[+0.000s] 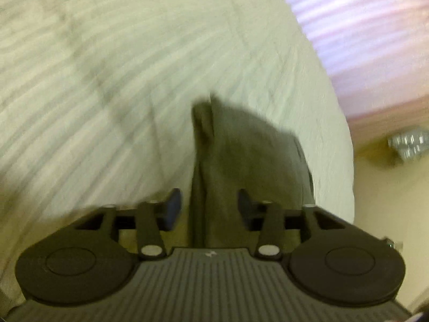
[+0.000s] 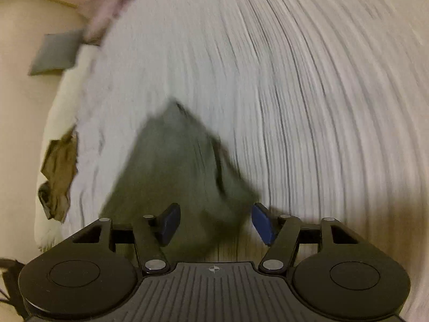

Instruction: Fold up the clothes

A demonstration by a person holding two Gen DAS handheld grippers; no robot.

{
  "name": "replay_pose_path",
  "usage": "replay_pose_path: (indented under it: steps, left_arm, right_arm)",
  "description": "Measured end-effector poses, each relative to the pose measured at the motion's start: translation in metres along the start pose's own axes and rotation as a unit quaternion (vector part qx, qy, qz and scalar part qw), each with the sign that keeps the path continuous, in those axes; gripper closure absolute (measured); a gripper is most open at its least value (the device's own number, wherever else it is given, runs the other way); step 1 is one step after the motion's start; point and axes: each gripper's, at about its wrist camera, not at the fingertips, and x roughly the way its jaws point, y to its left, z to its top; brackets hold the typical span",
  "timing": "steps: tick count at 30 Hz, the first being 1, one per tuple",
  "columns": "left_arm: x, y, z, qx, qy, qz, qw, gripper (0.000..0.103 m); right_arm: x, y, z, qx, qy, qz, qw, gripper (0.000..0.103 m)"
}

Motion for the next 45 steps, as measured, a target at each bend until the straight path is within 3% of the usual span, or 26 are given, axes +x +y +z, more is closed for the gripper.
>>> replay_pose_path:
  steps: [2, 7, 9, 10, 11, 12, 13, 17, 22, 24, 25, 27, 30, 32, 34, 38, 39, 41, 42, 45]
  left_arm:
    - [0.010, -0.001, 0.006, -0.002, -0.009, -0.004, 1.0000, 0.057]
    - [0.026, -0.009, 0.016, 0.012, -0.023, -0.025, 0.9994, 0.057]
    - [0.033, -0.013, 0.020, 0.017, -0.028, -0.033, 0.9989, 0.071]
    - [0.036, -0.015, 0.021, 0.019, -0.031, -0.038, 0.9986, 0.090]
    - [0.040, -0.016, 0.023, 0.022, -0.034, -0.042, 0.9983, 0.096]
    - [0.043, -0.018, 0.025, 0.025, -0.037, -0.046, 0.9979, 0.097]
    - [0.046, -0.020, 0.027, 0.027, -0.040, -0.050, 0.9976, 0.098]
    - [0.069, -0.043, 0.045, 0.065, -0.033, -0.076, 0.9944, 0.098]
    - [0.123, -0.089, 0.082, 0.166, 0.009, -0.112, 0.9797, 0.097]
    - [0.153, -0.108, 0.095, 0.195, 0.021, -0.100, 0.9755, 0.094]
    - [0.169, -0.114, 0.100, 0.203, 0.025, -0.077, 0.9757, 0.090]
    - [0.189, -0.121, 0.109, 0.202, 0.036, -0.020, 0.9785, 0.089]
    - [0.178, -0.131, 0.110, 0.200, -0.012, 0.029, 0.9794, 0.090]
    - [0.154, -0.140, 0.096, 0.221, -0.031, 0.027, 0.9744, 0.096]
    - [0.150, -0.161, 0.082, 0.255, -0.011, 0.009, 0.9668, 0.102]
    - [0.170, -0.192, 0.031, 0.324, 0.062, -0.028, 0.9434, 0.103]
    - [0.182, -0.195, 0.020, 0.344, 0.070, -0.020, 0.9361, 0.103]
    - [0.209, -0.193, 0.007, 0.375, 0.066, 0.007, 0.9246, 0.103]
    - [0.221, -0.189, 0.007, 0.380, 0.056, 0.018, 0.9232, 0.103]
    - [0.231, -0.176, 0.020, 0.366, 0.030, 0.027, 0.9298, 0.100]
  right_arm:
    - [-0.006, 0.003, 0.009, -0.026, -0.005, -0.005, 1.000, 0.040]
    - [0.061, 0.000, 0.054, -0.061, 0.061, 0.060, 0.994, 0.040]
    - [0.090, -0.005, 0.062, -0.038, 0.096, 0.085, 0.991, 0.040]
    - [0.103, -0.008, 0.063, -0.017, 0.113, 0.104, 0.988, 0.041]
    - [0.111, -0.007, 0.063, -0.004, 0.118, 0.112, 0.987, 0.042]
    - [0.115, -0.005, 0.062, -0.002, 0.117, 0.116, 0.986, 0.080]
    - [0.117, -0.001, 0.062, -0.009, 0.118, 0.112, 0.987, 0.093]
    - [0.081, 0.001, 0.062, -0.025, 0.057, 0.099, 0.993, 0.094]
    - [0.023, -0.004, 0.048, -0.002, -0.054, 0.068, 0.996, 0.094]
    - [0.013, -0.013, 0.047, 0.017, -0.098, 0.042, 0.994, 0.093]
    - [0.010, -0.019, 0.047, 0.025, -0.115, 0.016, 0.993, 0.093]
    - [0.016, -0.024, 0.051, 0.038, -0.120, -0.059, 0.990, 0.067]
    - [0.001, -0.021, 0.053, 0.052, -0.174, -0.130, 0.975, 0.063]
    - [-0.013, -0.007, 0.050, 0.015, -0.195, -0.158, 0.968, 0.063]
    - [-0.016, 0.018, 0.043, -0.055, -0.186, -0.160, 0.968, 0.064]
    - [0.027, 0.068, 0.015, -0.197, -0.090, -0.137, 0.967, 0.064]
    - [0.039, 0.074, 0.007, -0.228, -0.071, -0.138, 0.961, 0.064]
    - [0.067, 0.083, -0.009, -0.304, -0.054, -0.163, 0.937, 0.064]
    - [0.082, 0.086, -0.014, -0.335, -0.053, -0.177, 0.924, 0.064]
    - [0.098, 0.068, -0.005, -0.365, -0.067, -0.216, 0.903, 0.064]
